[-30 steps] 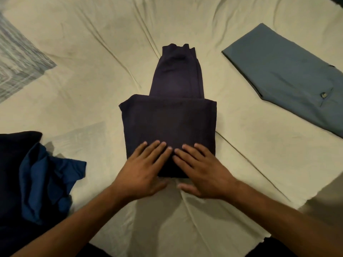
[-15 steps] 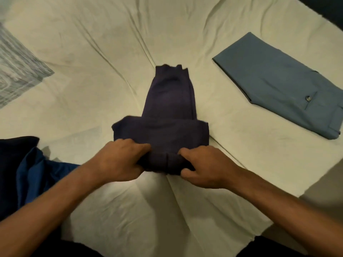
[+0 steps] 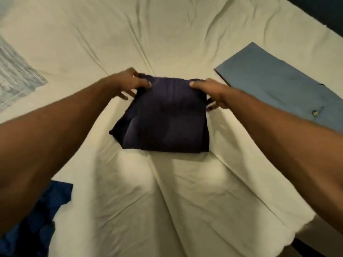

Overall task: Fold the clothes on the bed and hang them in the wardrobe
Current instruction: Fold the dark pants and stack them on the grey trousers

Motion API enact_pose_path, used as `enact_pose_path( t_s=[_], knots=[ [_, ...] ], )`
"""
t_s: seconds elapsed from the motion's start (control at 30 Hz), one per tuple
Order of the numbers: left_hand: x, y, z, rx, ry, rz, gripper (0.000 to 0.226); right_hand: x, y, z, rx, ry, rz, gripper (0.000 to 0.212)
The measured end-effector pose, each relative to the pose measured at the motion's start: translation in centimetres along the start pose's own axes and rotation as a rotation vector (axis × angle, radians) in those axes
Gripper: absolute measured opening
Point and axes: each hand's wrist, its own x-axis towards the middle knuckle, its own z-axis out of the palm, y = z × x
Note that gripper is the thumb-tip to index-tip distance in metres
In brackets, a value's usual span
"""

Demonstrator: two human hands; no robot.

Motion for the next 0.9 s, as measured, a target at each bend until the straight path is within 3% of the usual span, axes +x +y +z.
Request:
enact_pose_path(
  t_s=[0.07,0.13,0.27,0.37,0.6,0.73,0.83,0.9],
  knots=[
    [0.8,-2.3,2.6,0.072,0.02,-0.047,0.069,1.1,3.1,1.7,0.008,0.109,0.037,0.057],
    [0.7,-4.6,4.8,0.119,0.178,0.006,0.07,1.0,5.1,3.0,-0.022,0.239,-0.008,0.062],
    [-0.4,-7.4,7.9,0.16,0.412,0.008,0.067,-0.9,6.9,4.6,0.012,0.283,-0.009,0.064],
    [-0.7,-7.7,9.1,0.175,0.409,-0.021,0.063,-1.9,7.3,5.7,-0.038,0.284,-0.017,0.06],
    [-2.3,-6.9,8.7,-0.041,0.503,0.087,0.045,-3.4,6.9,5.9,0.15,0.339,-0.049,0.05],
    [-3.4,-9.5,9.9,0.082,0.418,0.048,0.053,-4.6,9.3,7.0,0.056,0.307,0.025,0.061],
    [-4.3,-10.5,10.3,0.165,0.623,-0.031,0.066,-5.1,9.7,7.5,0.006,0.327,0.043,0.07],
    [-6.0,-10.8,11.0,0.076,0.781,-0.146,0.07,-5.4,9.7,7.8,-0.035,0.335,0.061,0.07]
  ],
)
